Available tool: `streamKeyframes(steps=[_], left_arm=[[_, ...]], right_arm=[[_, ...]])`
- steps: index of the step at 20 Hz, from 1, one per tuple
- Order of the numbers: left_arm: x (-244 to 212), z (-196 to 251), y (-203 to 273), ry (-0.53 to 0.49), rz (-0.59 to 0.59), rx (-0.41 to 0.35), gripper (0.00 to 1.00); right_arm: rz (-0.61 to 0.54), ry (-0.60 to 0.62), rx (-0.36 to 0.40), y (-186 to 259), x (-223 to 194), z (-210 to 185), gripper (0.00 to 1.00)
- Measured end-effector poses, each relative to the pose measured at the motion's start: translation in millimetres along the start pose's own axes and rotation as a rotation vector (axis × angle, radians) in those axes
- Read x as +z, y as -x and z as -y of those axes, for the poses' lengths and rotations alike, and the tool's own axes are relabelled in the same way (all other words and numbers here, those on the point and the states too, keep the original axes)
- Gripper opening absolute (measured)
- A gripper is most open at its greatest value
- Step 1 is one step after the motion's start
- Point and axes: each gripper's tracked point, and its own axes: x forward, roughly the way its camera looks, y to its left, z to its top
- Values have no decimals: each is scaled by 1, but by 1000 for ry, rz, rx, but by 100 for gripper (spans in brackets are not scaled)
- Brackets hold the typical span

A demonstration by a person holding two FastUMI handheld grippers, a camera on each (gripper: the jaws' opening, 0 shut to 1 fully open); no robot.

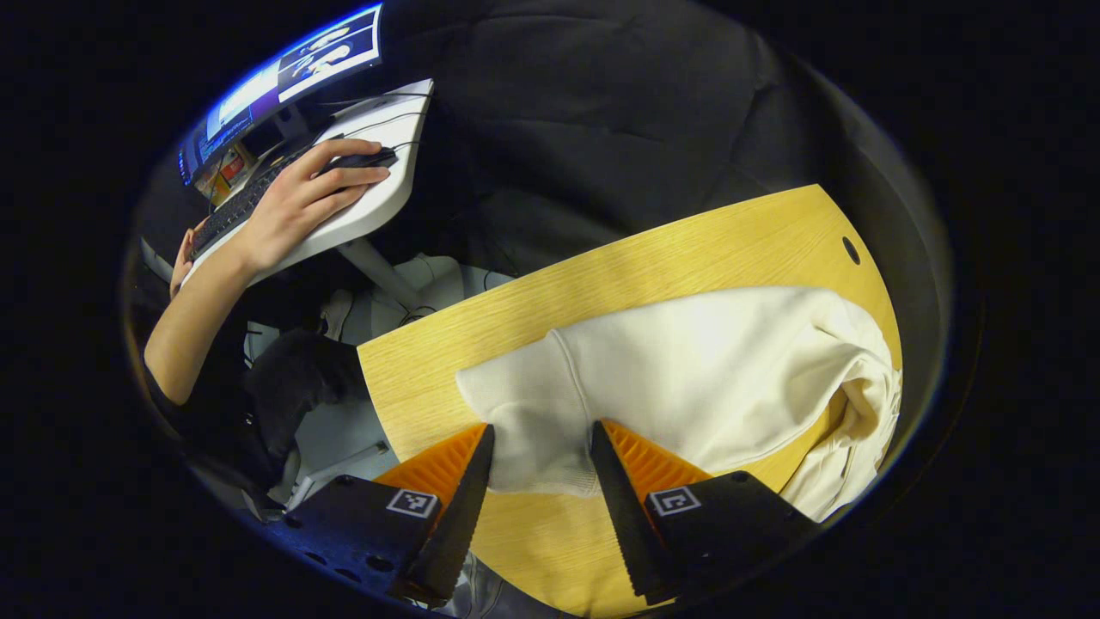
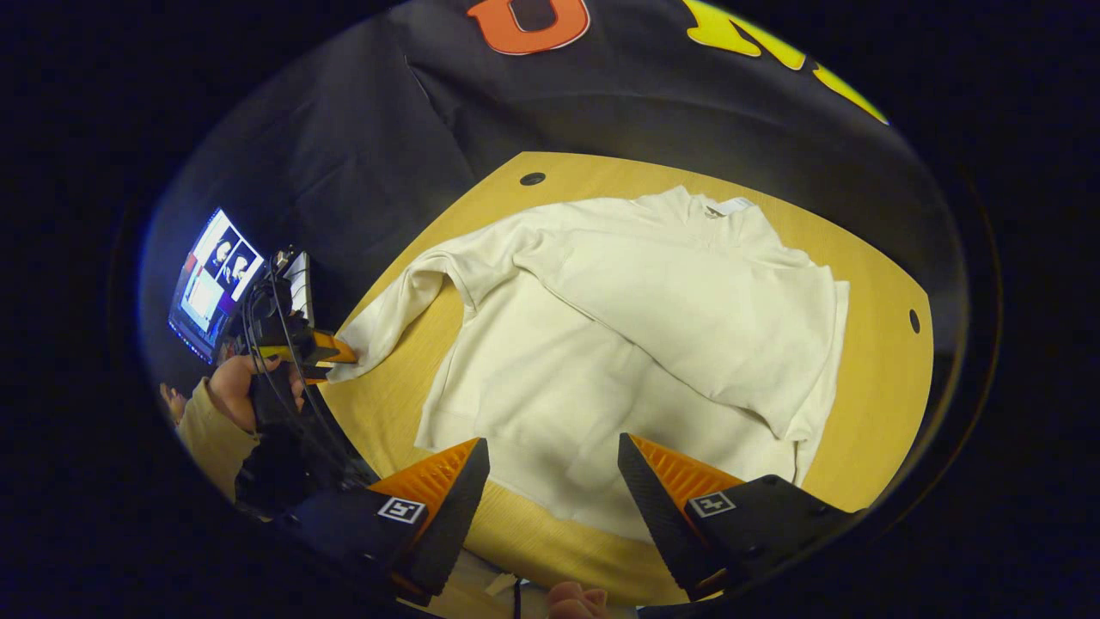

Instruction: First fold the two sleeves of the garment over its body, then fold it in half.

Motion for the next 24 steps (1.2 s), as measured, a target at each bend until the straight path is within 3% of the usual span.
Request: streamKeyframes(steps=[1, 4, 5, 7, 8, 10, 11, 13, 14, 16, 20, 21, 22, 24], left_arm=[[-1, 1, 0, 6, -20, -2, 78], [0, 8, 0, 19, -48, -24, 53], [2, 10, 0, 5, -54, -24, 48], [4, 11, 0, -8, -47, -19, 31], [6, 12, -1, -7, -43, -14, 29], [7, 13, 1, -26, -45, 4, 22], [8, 13, 3, -41, -47, 12, 18], [13, 16, 11, -62, -46, 21, 12], [18, 19, 18, -75, -35, 24, 11], [31, 29, 38, -102, -7, 10, 9], [55, 79, 94, -173, 50, -47, 9], [60, 91, 106, -197, 66, -60, 9], [64, 109, 118, -227, 84, -73, 9], [65, 145, 142, -276, 112, -108, 8]], right_arm=[[7, -17, 6, 3, -2, 3, 89], [39, -67, 20, 18, -10, 20, 89], [55, -83, 12, 25, -14, 32, 94], [78, -105, -6, 36, -24, 50, 89], [81, -116, -9, 42, -31, 58, 95], [81, -133, -26, 48, -44, 78, 94], [87, -149, -33, 50, -49, 88, 89], [104, -193, -26, 59, -55, 101, 94], [114, -214, -25, 63, -57, 108, 89], [130, -242, -20, 66, -61, 120, 94], [149, -263, -14, 71, -71, 142, 94], [154, -271, -10, 72, -73, 147, 89], [159, -280, -7, 73, -74, 151, 94], [166, -294, -3, 75, -80, 161, 94]])
